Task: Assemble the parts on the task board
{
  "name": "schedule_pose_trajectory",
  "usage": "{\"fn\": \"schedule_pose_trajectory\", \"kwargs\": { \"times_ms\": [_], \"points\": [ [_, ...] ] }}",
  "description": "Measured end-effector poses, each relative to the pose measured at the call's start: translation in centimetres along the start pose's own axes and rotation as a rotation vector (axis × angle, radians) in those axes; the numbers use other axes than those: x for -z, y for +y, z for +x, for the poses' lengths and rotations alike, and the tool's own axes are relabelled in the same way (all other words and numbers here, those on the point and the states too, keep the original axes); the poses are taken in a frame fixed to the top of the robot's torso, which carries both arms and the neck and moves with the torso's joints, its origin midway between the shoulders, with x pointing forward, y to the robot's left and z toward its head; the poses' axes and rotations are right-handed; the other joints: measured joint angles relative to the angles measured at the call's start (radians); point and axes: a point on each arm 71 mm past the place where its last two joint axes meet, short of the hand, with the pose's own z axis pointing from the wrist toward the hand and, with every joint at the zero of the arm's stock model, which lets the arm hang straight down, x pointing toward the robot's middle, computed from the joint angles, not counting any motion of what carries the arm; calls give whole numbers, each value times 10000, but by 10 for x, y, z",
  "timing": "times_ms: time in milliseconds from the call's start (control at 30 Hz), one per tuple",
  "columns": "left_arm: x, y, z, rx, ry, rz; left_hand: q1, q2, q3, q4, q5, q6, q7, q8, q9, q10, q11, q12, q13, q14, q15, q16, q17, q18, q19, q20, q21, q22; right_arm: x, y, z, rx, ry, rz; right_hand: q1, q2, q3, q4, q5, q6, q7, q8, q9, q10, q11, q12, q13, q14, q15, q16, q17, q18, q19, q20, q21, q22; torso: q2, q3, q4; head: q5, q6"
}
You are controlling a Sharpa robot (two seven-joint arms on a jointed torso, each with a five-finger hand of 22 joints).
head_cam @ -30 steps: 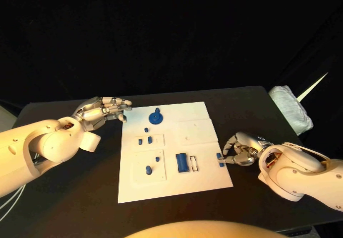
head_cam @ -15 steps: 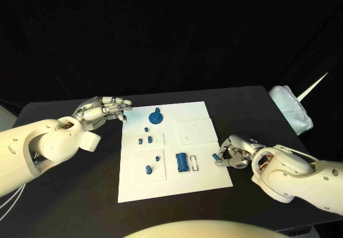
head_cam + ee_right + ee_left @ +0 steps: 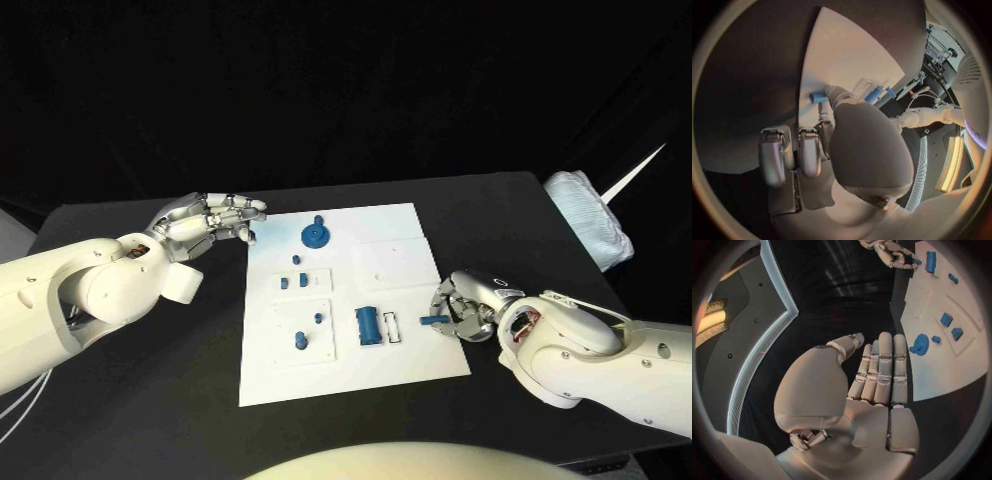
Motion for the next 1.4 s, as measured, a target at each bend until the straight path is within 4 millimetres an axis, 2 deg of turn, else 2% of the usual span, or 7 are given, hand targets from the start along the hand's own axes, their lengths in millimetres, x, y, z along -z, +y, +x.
{"fn": "schedule_pose_trajectory", "kwargs": {
  "times_ms": [233,400,567,733,1033,1100,1400],
  "points": [
    [1,0,-1,-4,-16,-9,-29,29,26,26,0,0,0,0,0,0,0,0,0,0,0,0,0,0,0,0,0,-12,2,1,-1,-122,34,116,-838,-135,1045,-209,852,-23,-21,84,69,38,-38,0,0,39,-38,0,-1,0,0,0,75,-1,0,-12,8,65,-30],
    [1,0,-1,1,-19,-15,-53,53,29,29,0,0,0,0,0,0,0,0,0,0,0,0,-1,1,0,0,0,-12,3,4,-4,-336,111,225,-998,-98,1235,-266,957,-76,-5,94,94,38,-38,0,0,2,-74,0,-1,-1,0,0,75,-2,0,-15,8,86,-38],
    [1,0,-1,7,-20,-18,-53,53,29,28,0,0,0,0,1,0,0,0,0,0,0,0,9,1,0,0,0,-12,3,15,-12,-640,88,101,-1527,-156,1409,-258,535,-92,9,116,96,37,-37,0,-1,2,-75,0,-1,-1,-2,-2,150,-2,-6,-16,8,95,-33],
    [1,0,-1,13,-16,-21,-53,53,28,28,0,0,0,0,1,0,0,0,1,0,0,0,9,1,0,0,0,-12,0,24,-11,-1095,339,110,-2004,-103,1511,-184,72,-127,-22,339,101,7,-67,81,-1,2,-74,40,-2,-157,0,-76,200,-2,-6,-14,3,95,-17],
    [0,0,0,21,0,-25,-52,52,28,28,0,0,0,0,-5,0,0,0,1,0,0,0,8,1,0,0,0,-21,-9,35,-1,-2073,1028,403,-2523,5,1559,-158,-208,-135,-16,382,131,2,-71,232,-1,1,-74,40,-2,-157,1,-75,200,6,3,-11,3,136,-12],
    [0,0,0,22,4,-25,-53,52,28,28,0,0,0,0,-8,0,0,0,1,0,0,0,7,1,0,0,0,-21,-10,38,2,-2222,1151,429,-2682,-21,1551,-150,-271,-124,-26,389,404,2,-71,233,-1,1,-74,40,-2,-157,1,-75,200,6,4,-11,3,138,-18],
    [0,0,0,24,10,-30,-52,53,28,28,0,0,0,0,-8,0,0,0,1,0,0,0,7,0,0,0,0,-21,-13,43,9,-2573,1438,590,-2866,-72,1459,-142,-167,-90,-60,424,528,2,-71,233,-1,1,-73,40,-3,-157,1,-75,199,5,3,-8,3,150,-43]
  ]
}}
